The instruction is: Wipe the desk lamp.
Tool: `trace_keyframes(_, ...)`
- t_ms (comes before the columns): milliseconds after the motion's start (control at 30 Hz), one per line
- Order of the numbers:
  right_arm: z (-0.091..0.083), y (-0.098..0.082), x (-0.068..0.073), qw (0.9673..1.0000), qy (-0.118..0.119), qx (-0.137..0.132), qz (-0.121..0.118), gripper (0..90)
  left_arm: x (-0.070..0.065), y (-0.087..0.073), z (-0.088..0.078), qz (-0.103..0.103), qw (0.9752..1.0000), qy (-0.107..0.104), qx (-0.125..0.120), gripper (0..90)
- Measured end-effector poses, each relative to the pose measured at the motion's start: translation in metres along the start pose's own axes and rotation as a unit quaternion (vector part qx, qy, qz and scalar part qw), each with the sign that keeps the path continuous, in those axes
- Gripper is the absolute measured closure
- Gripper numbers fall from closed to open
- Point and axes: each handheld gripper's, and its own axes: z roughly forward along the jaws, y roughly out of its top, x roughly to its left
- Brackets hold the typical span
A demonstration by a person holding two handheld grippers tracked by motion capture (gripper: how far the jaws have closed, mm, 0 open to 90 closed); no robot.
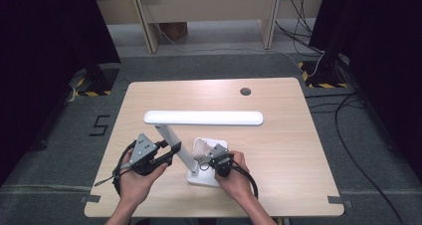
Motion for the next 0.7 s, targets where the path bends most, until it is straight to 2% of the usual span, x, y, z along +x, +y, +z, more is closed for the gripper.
trace_keyframes(100, -0.002, -0.005, -0.006, 1.0000, -0.007, -0.003, 0.004, 85.8, 0.000, 0.000, 0.000, 0.000, 1.0000, 0.000, -0.001, 62.3)
trace_keyframes(133, -0.003, -0.008, -0.007, 0.9998, -0.010, -0.002, 0.015, 85.8, 0.000, 0.000, 0.000, 0.001, 1.0000, 0.000, 0.000, 62.2)
trace_keyframes(200, -0.004, -0.011, -0.011, 0.9998, -0.013, -0.002, 0.014, 85.8, 0.000, 0.000, 0.000, 0.001, 1.0000, 0.000, -0.001, 62.2)
trace_keyframes(467, -0.009, -0.020, -0.029, 0.9985, -0.040, 0.012, 0.037, 85.8, 0.000, 0.000, 0.000, 0.004, 1.0000, 0.001, 0.000, 62.2)
trace_keyframes(600, -0.015, -0.016, -0.041, 0.9969, -0.051, 0.000, 0.059, 85.8, -0.001, 0.000, 0.000, 0.005, 1.0000, 0.002, 0.002, 62.2)
trace_keyframes(700, -0.018, -0.004, -0.045, 0.9961, -0.052, -0.017, 0.069, 85.8, -0.001, 0.001, -0.001, 0.005, 1.0000, 0.002, 0.003, 62.2)
